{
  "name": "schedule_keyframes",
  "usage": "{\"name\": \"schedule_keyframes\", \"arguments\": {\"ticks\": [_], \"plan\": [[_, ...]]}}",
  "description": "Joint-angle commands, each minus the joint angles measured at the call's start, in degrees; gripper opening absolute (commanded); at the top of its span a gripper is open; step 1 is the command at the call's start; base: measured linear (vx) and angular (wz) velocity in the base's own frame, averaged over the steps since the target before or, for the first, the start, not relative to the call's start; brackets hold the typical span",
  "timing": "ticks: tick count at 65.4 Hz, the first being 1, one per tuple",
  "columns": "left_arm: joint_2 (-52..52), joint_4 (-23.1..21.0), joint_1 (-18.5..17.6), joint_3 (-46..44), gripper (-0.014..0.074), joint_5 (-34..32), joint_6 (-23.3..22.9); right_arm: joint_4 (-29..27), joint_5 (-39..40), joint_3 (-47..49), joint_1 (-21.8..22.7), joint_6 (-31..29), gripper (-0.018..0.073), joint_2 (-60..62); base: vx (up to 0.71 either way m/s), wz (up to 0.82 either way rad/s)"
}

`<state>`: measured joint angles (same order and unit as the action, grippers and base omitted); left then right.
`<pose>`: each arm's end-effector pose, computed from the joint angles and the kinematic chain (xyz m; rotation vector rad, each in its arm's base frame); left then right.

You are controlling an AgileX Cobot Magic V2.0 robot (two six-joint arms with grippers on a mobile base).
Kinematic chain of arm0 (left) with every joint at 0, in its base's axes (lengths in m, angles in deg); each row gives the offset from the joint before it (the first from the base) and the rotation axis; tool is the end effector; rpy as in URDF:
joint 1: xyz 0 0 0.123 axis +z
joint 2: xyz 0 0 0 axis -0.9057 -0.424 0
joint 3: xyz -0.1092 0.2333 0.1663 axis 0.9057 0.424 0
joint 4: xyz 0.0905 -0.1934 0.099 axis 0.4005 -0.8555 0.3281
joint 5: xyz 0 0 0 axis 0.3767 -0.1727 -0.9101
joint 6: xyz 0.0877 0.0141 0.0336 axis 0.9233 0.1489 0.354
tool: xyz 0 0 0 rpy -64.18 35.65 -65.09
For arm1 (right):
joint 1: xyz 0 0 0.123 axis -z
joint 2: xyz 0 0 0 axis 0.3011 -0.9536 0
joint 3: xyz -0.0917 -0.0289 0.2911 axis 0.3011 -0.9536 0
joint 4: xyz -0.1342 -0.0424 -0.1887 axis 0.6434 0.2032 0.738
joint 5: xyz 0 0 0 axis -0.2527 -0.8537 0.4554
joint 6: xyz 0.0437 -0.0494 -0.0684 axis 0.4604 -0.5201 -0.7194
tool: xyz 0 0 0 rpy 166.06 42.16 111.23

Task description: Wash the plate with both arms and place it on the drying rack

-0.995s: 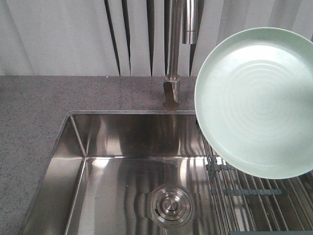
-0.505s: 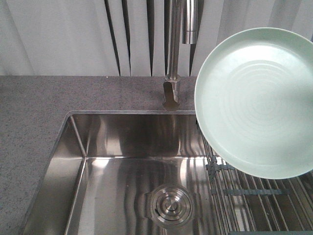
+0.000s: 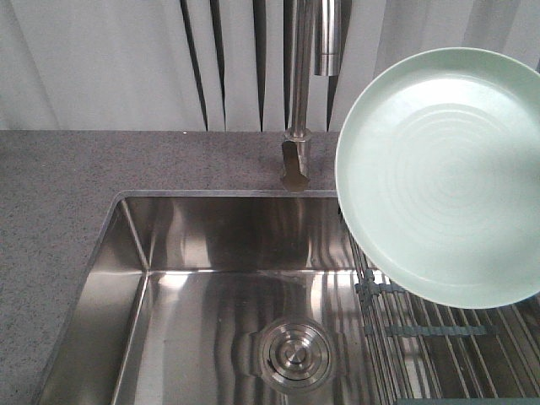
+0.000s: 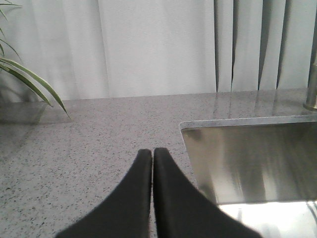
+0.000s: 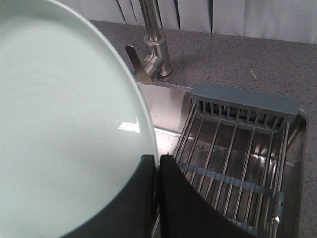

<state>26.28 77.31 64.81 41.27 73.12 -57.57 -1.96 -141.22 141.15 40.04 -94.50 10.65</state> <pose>0.0222 0.0003 0.1985 -0.0405 1.5698 -0.0377 0.1305 0.0141 0.4407 -0.3067 2.1379 0.4223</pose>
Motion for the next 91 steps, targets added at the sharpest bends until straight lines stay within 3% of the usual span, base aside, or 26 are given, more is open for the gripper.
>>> {"name": "schedule_keyframes", "arguments": {"ticks": [1, 91], "plan": [[0.8, -0.5, -0.5, 1.1, -0.0006, -4.1, -0.5, -2.8, 2.5, 1.3, 0.4, -0.6, -0.0006, 0.4, 0.00, 0.00], [0.8, -0.5, -0.5, 1.1, -0.0006, -4.1, -0.5, -2.8, 2.5, 1.3, 0.4, -0.6, -0.0006, 0.4, 0.00, 0.00]]}}
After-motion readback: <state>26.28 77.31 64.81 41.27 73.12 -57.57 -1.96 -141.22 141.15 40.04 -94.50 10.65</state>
